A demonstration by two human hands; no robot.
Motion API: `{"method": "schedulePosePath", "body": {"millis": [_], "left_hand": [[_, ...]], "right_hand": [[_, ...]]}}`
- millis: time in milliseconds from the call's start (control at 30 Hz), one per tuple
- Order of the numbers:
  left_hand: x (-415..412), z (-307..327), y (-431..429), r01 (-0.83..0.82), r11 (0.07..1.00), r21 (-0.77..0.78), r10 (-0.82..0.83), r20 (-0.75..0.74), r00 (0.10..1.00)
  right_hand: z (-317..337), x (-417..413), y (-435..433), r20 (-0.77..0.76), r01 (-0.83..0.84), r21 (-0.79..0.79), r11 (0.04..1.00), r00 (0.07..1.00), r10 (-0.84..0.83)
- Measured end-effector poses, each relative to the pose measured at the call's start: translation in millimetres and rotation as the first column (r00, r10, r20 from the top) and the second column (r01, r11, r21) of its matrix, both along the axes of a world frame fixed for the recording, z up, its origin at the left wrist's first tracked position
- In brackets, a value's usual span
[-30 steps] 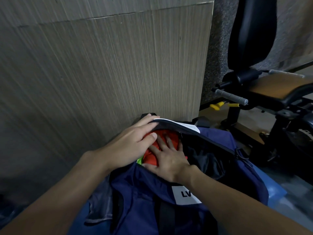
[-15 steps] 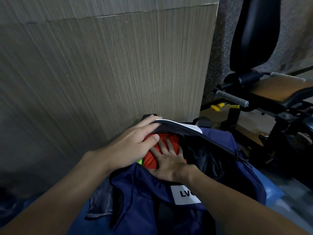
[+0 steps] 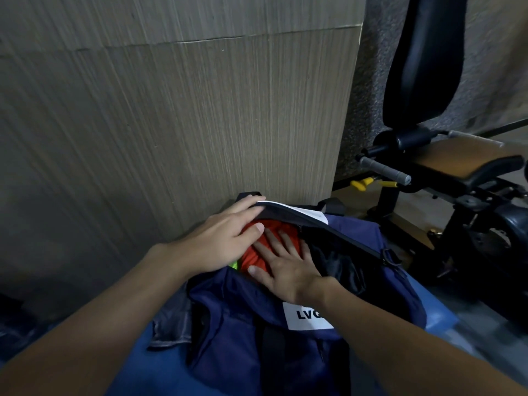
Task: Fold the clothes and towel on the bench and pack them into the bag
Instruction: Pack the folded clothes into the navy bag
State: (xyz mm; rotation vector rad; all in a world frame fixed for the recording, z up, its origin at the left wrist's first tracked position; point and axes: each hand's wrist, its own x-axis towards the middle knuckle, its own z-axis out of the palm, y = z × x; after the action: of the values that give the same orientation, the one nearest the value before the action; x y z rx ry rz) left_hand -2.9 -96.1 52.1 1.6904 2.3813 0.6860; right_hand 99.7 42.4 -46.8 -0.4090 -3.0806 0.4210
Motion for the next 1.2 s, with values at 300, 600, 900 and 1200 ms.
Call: {"method": "schedulePosePath", "body": {"millis": [300, 600, 900, 1200], "left_hand": [[18.4, -1.0, -16.0, -0.117, 0.993, -0.033, 0.117, 0.004, 0.993], [41.8, -14.9, -98.7, -0.217, 0.966, 0.140, 0.203, 0.111, 0.973], [44.0, -72.5, -253.7, -0.666, 0.742, 0.075, 0.636, 0.232, 0.736], [50.1, -143.7, -353.4, -0.830, 0.526, -0.185, 0.789, 0.472, 0.394]], "right_hand": [[22.9, 56.7, -27.4, -0.246, -0.082, 0.102, 0.991, 0.964, 0.105], [45.6, 56.9, -94.8, -0.352, -0.234, 0.072, 0.970, 0.904, 0.244], [10.6, 27.8, -216.6, -0.221, -0.343, -0.431, 0.834, 0.937, 0.271], [-40.1, 3.4, -297.6, 0.054, -0.085, -0.692, 0.717, 0.984, 0.169]]}}
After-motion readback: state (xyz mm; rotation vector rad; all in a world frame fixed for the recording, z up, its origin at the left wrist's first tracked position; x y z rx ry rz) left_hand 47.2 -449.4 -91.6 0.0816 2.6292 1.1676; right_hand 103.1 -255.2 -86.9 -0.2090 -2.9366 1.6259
